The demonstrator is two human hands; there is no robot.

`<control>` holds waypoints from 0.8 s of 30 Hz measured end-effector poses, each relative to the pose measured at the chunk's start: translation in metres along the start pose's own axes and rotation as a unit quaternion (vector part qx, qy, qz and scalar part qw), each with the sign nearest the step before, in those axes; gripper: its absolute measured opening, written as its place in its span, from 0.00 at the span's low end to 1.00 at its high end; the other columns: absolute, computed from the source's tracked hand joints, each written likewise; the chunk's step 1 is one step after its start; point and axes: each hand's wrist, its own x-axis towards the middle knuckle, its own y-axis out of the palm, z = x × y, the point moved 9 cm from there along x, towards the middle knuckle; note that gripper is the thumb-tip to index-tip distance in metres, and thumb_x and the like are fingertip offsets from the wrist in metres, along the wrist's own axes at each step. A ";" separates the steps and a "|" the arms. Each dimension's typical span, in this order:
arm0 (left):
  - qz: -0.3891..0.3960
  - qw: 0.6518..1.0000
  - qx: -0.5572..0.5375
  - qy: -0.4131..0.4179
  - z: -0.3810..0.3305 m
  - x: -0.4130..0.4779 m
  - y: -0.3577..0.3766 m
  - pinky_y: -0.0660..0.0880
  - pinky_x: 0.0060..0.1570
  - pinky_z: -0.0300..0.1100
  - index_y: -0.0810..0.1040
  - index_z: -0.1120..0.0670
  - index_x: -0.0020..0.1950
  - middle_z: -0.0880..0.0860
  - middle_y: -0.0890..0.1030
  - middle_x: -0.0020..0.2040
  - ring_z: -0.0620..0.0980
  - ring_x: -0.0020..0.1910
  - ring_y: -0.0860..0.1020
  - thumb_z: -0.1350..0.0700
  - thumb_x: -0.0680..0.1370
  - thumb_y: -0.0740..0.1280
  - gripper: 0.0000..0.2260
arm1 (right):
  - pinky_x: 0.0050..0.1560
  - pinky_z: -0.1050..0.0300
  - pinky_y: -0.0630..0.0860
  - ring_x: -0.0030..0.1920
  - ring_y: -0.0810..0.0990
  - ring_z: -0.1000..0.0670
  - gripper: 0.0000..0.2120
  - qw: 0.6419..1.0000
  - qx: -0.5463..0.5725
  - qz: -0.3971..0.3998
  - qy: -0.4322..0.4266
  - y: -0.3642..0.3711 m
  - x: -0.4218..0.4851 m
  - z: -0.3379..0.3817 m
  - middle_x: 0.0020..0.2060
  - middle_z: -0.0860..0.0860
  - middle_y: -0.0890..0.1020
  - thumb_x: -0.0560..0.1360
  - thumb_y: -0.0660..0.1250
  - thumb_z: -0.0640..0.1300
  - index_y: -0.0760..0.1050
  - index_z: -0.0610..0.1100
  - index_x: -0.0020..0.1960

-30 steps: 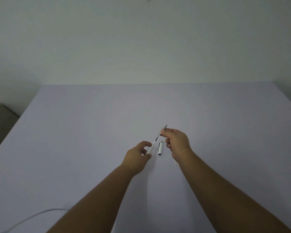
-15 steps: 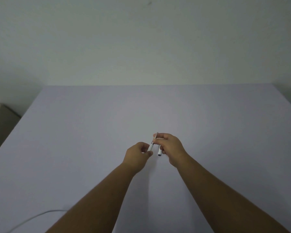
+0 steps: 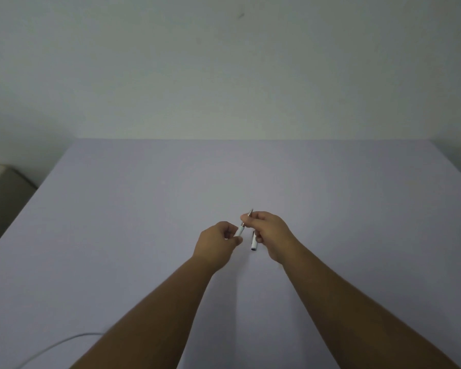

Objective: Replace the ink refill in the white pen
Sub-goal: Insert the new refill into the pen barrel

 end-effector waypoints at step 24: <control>0.005 0.998 0.057 0.019 -0.009 0.000 -0.007 0.70 0.34 0.36 0.76 0.48 0.44 0.44 0.77 0.39 0.43 0.36 0.75 0.53 0.72 0.71 0.05 | 0.38 0.58 0.68 0.36 0.70 0.52 0.15 0.996 -0.083 -0.027 0.002 -0.001 0.002 0.006 0.33 0.53 0.73 0.68 0.72 0.57 0.72 0.47 0.36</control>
